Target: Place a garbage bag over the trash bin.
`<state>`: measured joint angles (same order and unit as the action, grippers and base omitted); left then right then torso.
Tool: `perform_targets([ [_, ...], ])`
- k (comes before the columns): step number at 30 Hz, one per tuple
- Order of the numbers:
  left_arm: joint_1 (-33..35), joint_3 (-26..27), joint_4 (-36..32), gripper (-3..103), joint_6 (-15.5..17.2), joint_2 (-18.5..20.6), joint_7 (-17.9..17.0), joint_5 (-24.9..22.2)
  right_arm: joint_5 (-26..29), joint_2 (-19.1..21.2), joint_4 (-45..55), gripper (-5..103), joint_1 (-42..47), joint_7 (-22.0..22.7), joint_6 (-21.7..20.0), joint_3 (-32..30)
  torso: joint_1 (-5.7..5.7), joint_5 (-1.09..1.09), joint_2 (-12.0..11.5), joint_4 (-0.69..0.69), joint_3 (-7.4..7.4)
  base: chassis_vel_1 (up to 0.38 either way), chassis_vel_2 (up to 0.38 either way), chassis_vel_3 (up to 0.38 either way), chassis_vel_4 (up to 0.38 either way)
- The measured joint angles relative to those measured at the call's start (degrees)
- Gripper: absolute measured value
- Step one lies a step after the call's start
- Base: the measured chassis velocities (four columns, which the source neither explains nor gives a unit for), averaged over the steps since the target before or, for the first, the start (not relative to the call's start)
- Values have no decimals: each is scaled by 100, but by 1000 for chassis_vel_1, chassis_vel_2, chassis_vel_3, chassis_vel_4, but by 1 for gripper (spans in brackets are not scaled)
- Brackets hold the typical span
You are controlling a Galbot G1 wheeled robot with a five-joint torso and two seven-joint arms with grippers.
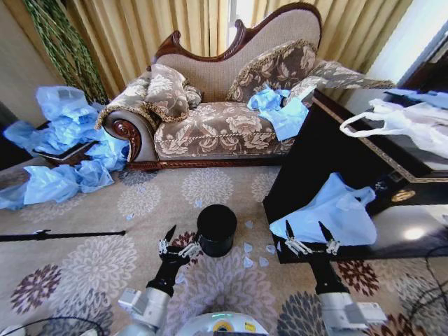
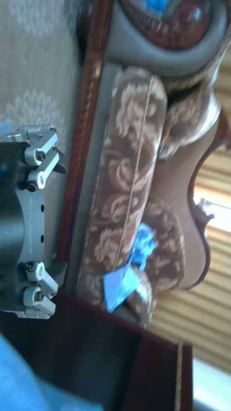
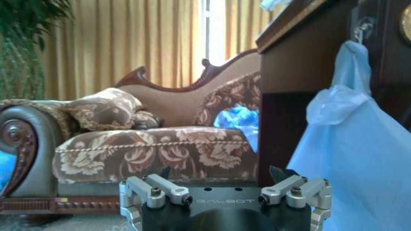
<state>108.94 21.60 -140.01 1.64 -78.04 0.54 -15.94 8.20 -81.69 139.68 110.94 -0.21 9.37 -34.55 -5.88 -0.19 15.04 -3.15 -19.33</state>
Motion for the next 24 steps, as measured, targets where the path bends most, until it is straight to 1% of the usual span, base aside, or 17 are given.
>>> perform_targets([
  [3,-412,-134,113,95,163,434,160,-466,-44,-5,-57,100,111,-18,221,-2,0,-3,0,-1,0,0,0,0,0],
  [4,-583,-143,126,96,230,655,187,-788,-65,11,-96,100,127,-23,286,-30,0,-1,0,-2,0,0,0,0,0],
  [5,-583,-143,126,96,230,655,187,-788,-65,11,-96,100,127,-23,286,-30,0,-1,0,-2,0,0,0,0,0],
  [6,-708,-139,128,97,275,818,195,-1029,-75,24,-126,100,134,-28,324,-54,0,-2,0,0,0,0,0,0,0],
  [8,-1048,-93,110,102,444,1388,180,-1800,-70,54,-222,100,137,-31,377,-109,0,-3,0,0,0,0,0,0,0],
  [9,-1048,-93,110,102,444,1388,180,-1800,-70,54,-222,100,137,-31,377,-109,0,-3,0,0,0,0,0,0,0],
  [11,-1513,-88,69,100,647,2182,154,-2811,-73,49,-399,100,102,-34,440,-130,0,-2,0,-3,0,0,0,0,0],
  [12,-1691,-125,101,99,663,2428,206,-3114,-90,36,-504,100,80,-54,488,-131,0,-1,0,-2,0,0,0,0,0],
  [14,-1828,-178,164,99,661,2569,240,-3294,-107,23,-579,100,65,-75,533,-129,0,1,0,-1,0,0,0,0,0],
  [15,-2093,-326,295,96,629,2779,298,-3597,-140,-4,-743,100,29,-113,619,-119,0,-1,0,-2,-1,0,0,0,0],
  [16,-2212,-408,351,98,620,2857,316,-3746,-156,-15,-806,100,10,-123,651,-112,0,-2,0,-3,-1,0,0,0,0],
  [17,-2608,-736,443,98,646,3026,312,-4309,-193,-30,-969,100,-43,-145,722,-97,0,-1,0,1,-1,0,0,0,0],
  [18,-2608,-736,443,98,646,3026,312,-4309,-193,-30,-969,100,-43,-145,722,-97,0,-1,0,1,-1,0,0,0,0],
  [20,-3224,-1324,561,98,740,3152,275,-5011,-205,-31,-1105,100,-108,-159,756,-89,0,0,0,0,-1,0,0,0,0],
  [21,-3737,-1816,731,97,793,3183,226,-5423,-202,-28,-1141,100,-147,-160,749,-86,0,0,0,0,-1,0,0,0,0],
  [22,-3737,-1816,731,97,793,3183,226,-5423,-202,-28,-1141,100,-147,-160,749,-86,0,0,0,0,-1,0,0,0,0],
  [24,-4689,-2519,1091,96,857,3115,61,-5997,-183,-13,-1225,100,-228,-160,712,-83,-1,-1,0,-2,-1,0,0,0,0],
])
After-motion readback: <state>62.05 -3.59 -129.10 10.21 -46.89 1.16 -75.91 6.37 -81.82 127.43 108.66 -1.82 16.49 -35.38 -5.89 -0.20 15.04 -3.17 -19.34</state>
